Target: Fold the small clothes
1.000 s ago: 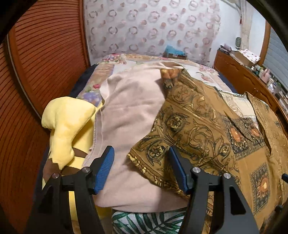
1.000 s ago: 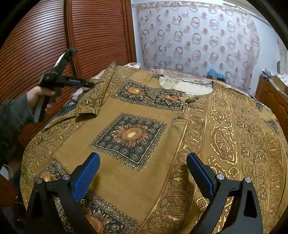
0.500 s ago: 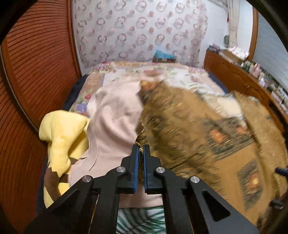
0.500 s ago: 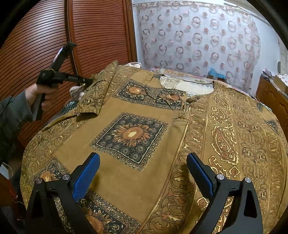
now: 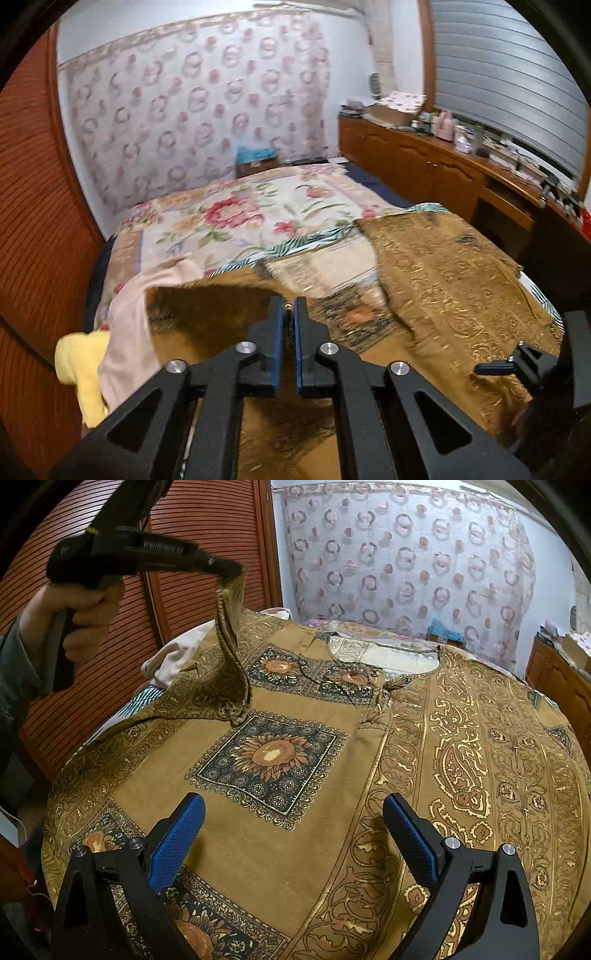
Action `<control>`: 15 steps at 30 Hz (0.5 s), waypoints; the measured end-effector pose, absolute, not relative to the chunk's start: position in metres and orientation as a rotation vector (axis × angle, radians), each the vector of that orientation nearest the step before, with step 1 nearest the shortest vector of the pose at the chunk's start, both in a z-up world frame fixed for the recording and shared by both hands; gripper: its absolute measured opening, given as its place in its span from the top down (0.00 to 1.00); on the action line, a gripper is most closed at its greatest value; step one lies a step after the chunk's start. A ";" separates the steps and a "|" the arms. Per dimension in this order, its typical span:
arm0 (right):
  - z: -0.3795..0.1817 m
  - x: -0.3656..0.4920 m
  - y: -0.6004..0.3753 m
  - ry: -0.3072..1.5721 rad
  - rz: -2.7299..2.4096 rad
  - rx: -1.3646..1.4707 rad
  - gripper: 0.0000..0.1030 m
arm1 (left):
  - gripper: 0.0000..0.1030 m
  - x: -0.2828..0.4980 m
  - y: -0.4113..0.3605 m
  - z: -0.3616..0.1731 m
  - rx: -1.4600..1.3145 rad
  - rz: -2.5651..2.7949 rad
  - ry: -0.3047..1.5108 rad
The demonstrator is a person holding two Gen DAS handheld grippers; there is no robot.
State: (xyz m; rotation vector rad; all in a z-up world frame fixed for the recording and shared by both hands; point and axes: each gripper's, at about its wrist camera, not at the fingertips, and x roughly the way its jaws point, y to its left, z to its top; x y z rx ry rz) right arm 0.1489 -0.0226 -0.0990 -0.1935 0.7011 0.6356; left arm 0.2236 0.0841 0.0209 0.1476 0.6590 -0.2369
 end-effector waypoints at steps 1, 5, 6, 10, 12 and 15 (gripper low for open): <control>-0.099 0.149 -0.023 0.701 0.636 -0.192 0.05 | 0.83 0.224 0.082 0.023 0.155 -0.231 0.659; -0.099 0.149 -0.024 0.706 0.640 -0.190 0.05 | 0.52 0.220 0.096 0.026 0.133 -0.211 0.651; -0.099 0.150 -0.024 0.707 0.641 -0.189 0.05 | 0.49 0.220 0.100 0.026 0.131 -0.202 0.653; -0.100 0.153 -0.024 0.713 0.643 -0.189 0.05 | 0.34 0.217 0.139 0.011 0.122 -0.106 0.686; -0.100 0.155 -0.024 0.716 0.643 -0.187 0.05 | 0.32 0.214 0.163 -0.004 0.131 -0.044 0.717; -0.101 0.157 -0.023 0.722 0.645 -0.187 0.05 | 0.32 0.209 0.198 -0.033 0.120 0.040 0.778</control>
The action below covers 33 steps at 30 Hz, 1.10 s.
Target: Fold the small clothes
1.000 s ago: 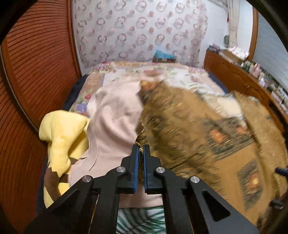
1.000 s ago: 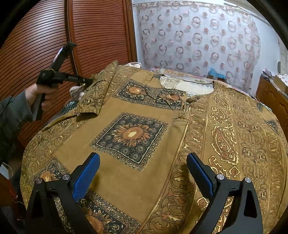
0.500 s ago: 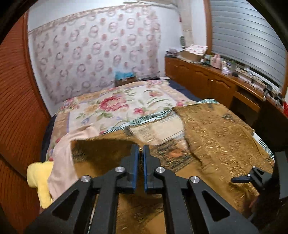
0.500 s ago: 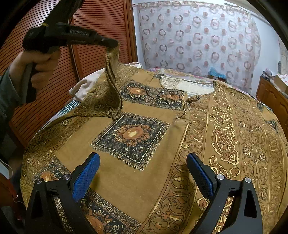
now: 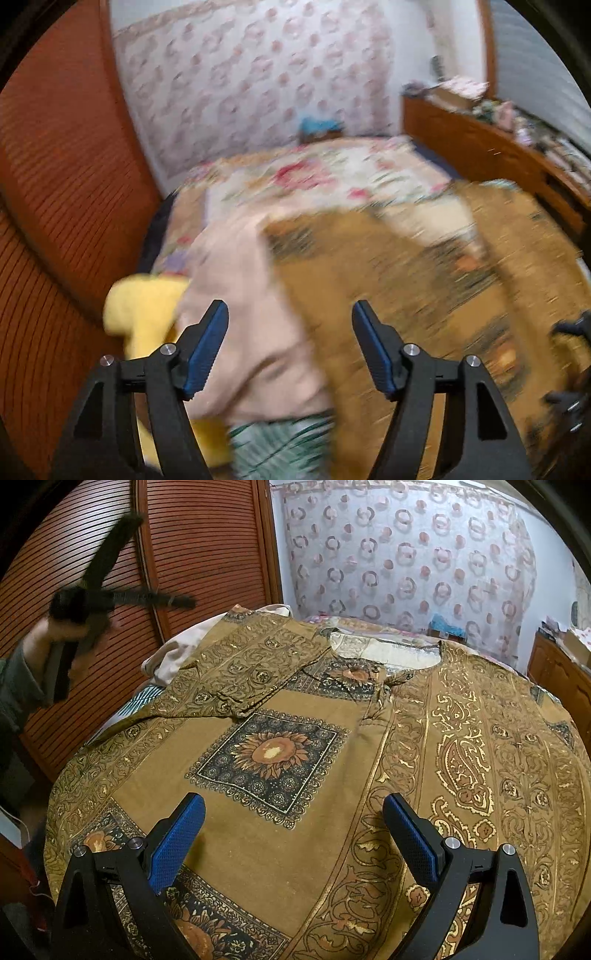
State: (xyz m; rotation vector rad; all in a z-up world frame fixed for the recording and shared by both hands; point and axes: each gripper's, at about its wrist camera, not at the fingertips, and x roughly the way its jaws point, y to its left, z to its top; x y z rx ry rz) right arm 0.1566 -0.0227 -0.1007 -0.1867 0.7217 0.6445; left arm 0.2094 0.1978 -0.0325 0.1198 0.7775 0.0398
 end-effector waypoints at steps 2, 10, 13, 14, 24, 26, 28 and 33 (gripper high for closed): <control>-0.101 0.158 -0.022 0.725 0.645 -0.188 0.05 | 0.32 0.206 0.214 -0.048 0.104 0.075 0.802; -0.102 0.162 -0.021 0.751 0.649 -0.189 0.05 | 0.33 0.188 0.247 -0.093 0.052 0.122 0.840; -0.101 0.166 -0.019 0.773 0.662 -0.204 0.05 | 0.53 0.182 0.248 -0.096 0.062 0.112 0.826; -0.100 0.167 -0.017 0.776 0.666 -0.209 0.05 | 0.61 0.180 0.249 -0.097 0.060 0.106 0.827; -0.082 0.200 0.004 0.779 0.747 -0.250 0.05 | 0.93 0.162 0.271 -0.083 0.006 0.064 0.760; -0.079 0.208 0.010 0.776 0.757 -0.264 0.05 | 0.93 0.156 0.277 -0.080 -0.005 0.061 0.752; -0.077 0.217 0.016 0.778 0.766 -0.277 0.05 | 0.93 0.153 0.279 -0.082 0.009 0.052 0.765; -0.078 0.245 0.032 0.810 0.803 -0.292 0.05 | 0.91 0.148 0.283 -0.090 0.046 0.090 0.788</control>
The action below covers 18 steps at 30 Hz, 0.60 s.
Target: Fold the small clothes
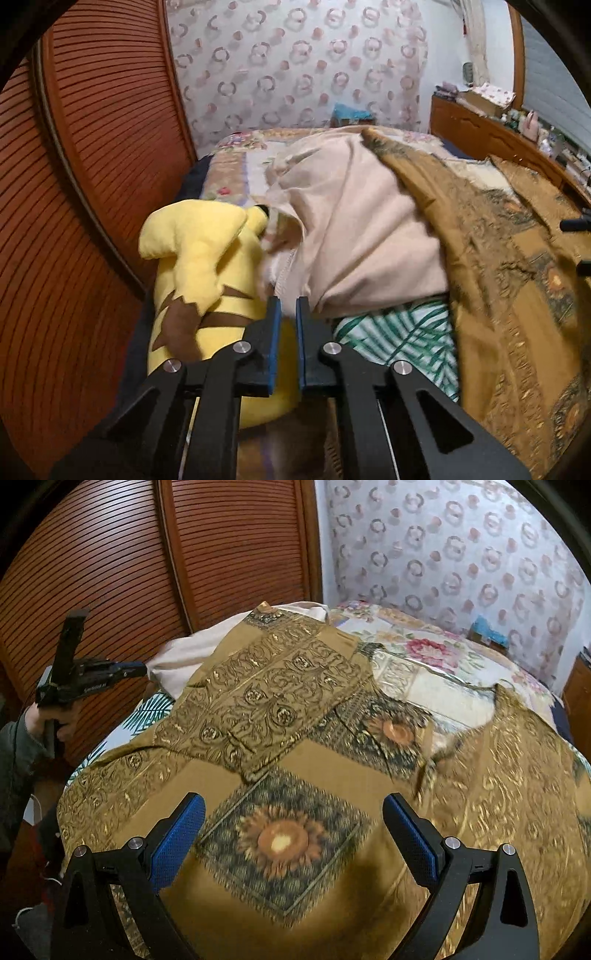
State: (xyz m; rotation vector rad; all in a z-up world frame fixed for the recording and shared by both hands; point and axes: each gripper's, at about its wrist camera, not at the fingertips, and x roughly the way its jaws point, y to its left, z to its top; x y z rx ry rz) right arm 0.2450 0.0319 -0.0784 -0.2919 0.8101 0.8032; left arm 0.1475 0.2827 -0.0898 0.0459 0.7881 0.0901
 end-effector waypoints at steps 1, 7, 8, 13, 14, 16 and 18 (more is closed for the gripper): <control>-0.079 0.251 0.036 0.817 0.809 -0.296 0.05 | 0.85 0.147 0.284 -0.090 0.044 0.096 0.792; -0.076 0.279 0.052 0.816 0.815 -0.307 0.05 | 0.57 0.144 0.279 -0.072 0.031 0.067 0.715; -0.076 0.283 0.052 0.810 0.813 -0.305 0.05 | 0.56 0.145 0.274 -0.068 0.026 0.049 0.703; -0.073 0.296 0.046 0.791 0.799 -0.279 0.05 | 0.52 0.159 0.243 -0.052 0.042 -0.016 0.672; -0.072 0.298 0.041 0.786 0.793 -0.274 0.05 | 0.46 0.165 0.233 -0.049 0.041 -0.042 0.669; -0.068 0.299 0.029 0.775 0.775 -0.262 0.05 | 0.17 0.173 0.215 -0.045 0.042 -0.087 0.652; -0.064 0.301 0.014 0.764 0.754 -0.246 0.05 | 0.16 0.184 0.190 -0.042 0.055 -0.131 0.645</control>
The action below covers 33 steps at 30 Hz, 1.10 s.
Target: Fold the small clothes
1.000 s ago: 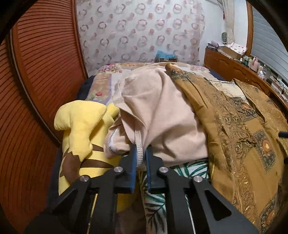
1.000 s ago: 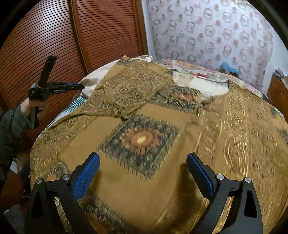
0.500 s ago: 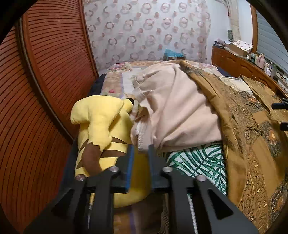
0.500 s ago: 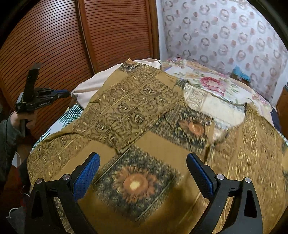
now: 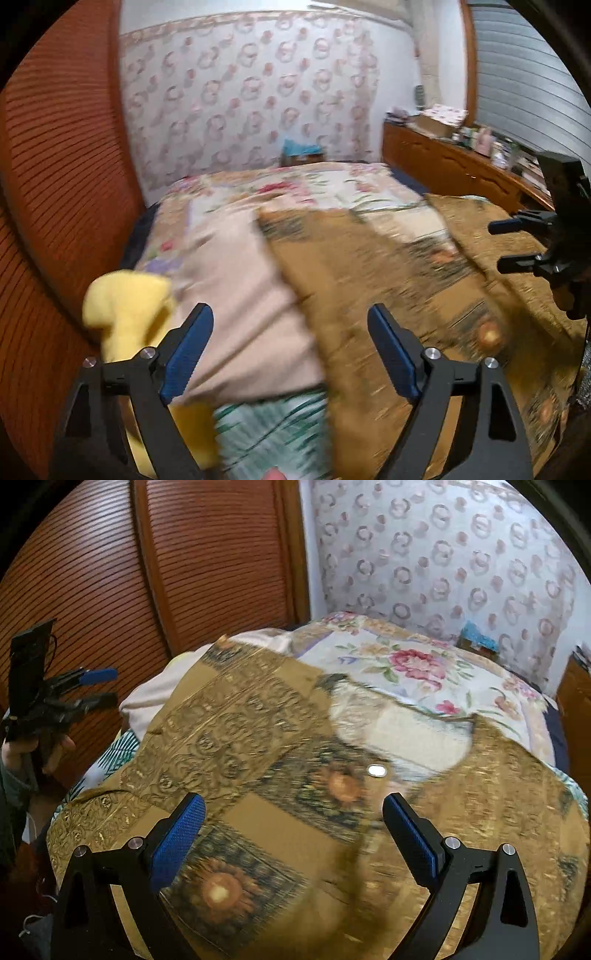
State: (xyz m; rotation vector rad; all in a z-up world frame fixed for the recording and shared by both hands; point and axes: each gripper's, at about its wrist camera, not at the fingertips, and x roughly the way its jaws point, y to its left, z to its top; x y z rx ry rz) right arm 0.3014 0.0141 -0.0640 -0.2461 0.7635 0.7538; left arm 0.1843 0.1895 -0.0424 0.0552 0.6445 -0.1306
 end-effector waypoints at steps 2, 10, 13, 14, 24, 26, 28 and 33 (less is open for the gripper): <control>-0.058 0.302 -0.007 0.749 0.724 -0.227 0.05 | 0.16 0.195 0.168 -0.042 0.057 -0.177 0.649; -0.047 0.294 -0.120 0.718 0.501 -0.202 0.05 | 0.16 0.245 0.063 -0.048 0.077 -0.358 0.705; -0.048 0.295 -0.163 0.726 0.406 -0.186 0.05 | 0.16 0.260 0.028 -0.056 0.105 -0.402 0.734; -0.050 0.295 -0.176 0.730 0.371 -0.182 0.05 | 0.16 0.265 0.015 -0.060 0.105 -0.420 0.752; -0.096 0.310 -0.268 0.838 0.194 -0.017 0.08 | 0.16 0.284 -0.043 -0.096 0.162 -0.462 0.878; -0.103 0.314 -0.269 0.858 0.197 0.007 0.09 | 0.16 0.282 -0.045 -0.096 0.177 -0.461 0.873; -0.108 0.319 -0.272 0.876 0.198 0.021 0.11 | 0.16 0.281 -0.044 -0.096 0.179 -0.459 0.874; -0.108 0.331 -0.291 0.916 0.212 0.084 0.16 | 0.05 0.282 -0.055 -0.099 0.219 -0.447 0.887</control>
